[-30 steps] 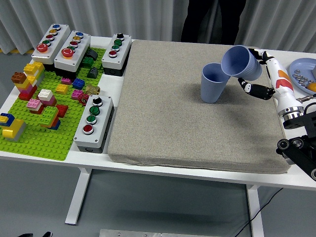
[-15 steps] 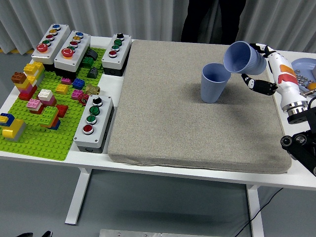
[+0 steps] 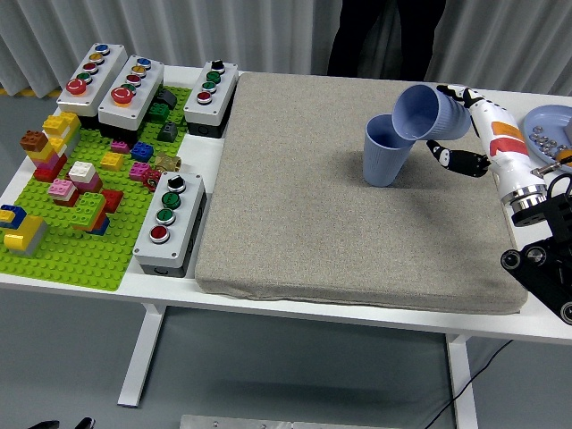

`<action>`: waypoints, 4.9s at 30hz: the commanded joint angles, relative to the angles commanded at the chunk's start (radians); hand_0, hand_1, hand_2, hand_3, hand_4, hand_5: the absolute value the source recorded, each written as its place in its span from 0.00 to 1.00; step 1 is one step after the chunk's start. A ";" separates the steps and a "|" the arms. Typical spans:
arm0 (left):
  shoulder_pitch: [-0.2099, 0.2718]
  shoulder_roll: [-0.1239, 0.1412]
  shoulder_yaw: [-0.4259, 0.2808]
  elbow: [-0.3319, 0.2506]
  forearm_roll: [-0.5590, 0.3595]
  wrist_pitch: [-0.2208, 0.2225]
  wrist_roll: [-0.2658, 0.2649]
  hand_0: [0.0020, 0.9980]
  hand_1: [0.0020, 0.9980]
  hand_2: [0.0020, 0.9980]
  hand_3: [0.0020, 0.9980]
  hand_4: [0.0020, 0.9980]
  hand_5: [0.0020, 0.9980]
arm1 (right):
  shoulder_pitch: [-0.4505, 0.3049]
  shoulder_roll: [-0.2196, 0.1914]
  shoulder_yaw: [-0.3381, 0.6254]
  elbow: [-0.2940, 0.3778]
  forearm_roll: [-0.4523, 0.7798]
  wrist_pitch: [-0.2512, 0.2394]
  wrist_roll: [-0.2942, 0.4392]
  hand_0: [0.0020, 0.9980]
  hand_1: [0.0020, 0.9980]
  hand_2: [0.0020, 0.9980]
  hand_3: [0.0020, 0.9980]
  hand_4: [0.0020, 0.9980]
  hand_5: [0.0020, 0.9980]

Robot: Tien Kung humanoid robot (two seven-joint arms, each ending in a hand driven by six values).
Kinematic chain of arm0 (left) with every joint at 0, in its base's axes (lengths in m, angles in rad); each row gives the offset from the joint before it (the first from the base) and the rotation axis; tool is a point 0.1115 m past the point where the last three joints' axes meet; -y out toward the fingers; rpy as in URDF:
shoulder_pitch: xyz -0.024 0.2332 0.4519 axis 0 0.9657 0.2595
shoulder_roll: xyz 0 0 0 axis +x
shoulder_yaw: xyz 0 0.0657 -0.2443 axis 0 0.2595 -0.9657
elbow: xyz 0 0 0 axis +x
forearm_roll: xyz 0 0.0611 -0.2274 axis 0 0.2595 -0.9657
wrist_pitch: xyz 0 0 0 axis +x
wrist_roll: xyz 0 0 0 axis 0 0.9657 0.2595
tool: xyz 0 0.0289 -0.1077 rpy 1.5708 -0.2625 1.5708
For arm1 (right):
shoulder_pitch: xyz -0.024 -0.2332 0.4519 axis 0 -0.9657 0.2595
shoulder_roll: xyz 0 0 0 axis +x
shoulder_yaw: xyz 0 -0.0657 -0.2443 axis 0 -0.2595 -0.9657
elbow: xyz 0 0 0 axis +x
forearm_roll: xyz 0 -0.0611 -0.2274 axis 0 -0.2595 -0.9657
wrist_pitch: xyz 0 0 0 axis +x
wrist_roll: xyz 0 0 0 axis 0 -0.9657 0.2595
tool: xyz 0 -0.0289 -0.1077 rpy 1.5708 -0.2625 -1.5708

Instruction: Pick cup pour cup place

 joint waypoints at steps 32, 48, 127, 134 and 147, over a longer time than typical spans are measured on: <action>-0.004 0.003 0.003 0.000 -0.002 0.001 -0.002 0.78 0.80 0.84 0.75 0.52 0.95 | 0.068 -0.002 -0.053 -0.047 -0.050 -0.007 0.004 0.75 0.63 0.53 0.58 0.63 0.17; -0.006 0.004 0.007 0.000 -0.006 0.001 -0.002 0.78 0.80 0.84 0.75 0.52 0.95 | 0.095 0.008 -0.087 -0.082 -0.054 -0.007 0.020 0.75 0.63 0.53 0.58 0.63 0.17; -0.005 0.007 0.013 0.000 -0.010 0.002 -0.004 0.78 0.80 0.85 0.75 0.52 0.95 | 0.164 -0.026 -0.167 -0.129 -0.165 -0.007 0.012 0.75 0.64 0.53 0.56 0.61 0.14; -0.006 0.007 0.015 0.000 -0.014 0.002 -0.005 0.78 0.80 0.85 0.75 0.52 0.95 | 0.170 -0.033 -0.174 -0.132 -0.166 -0.007 0.010 0.76 0.64 0.53 0.56 0.61 0.13; -0.009 0.007 0.014 0.000 -0.015 0.002 -0.005 0.78 0.80 0.85 0.75 0.52 0.95 | 0.186 -0.039 -0.191 -0.126 -0.219 -0.007 -0.026 0.76 0.64 0.54 0.56 0.61 0.11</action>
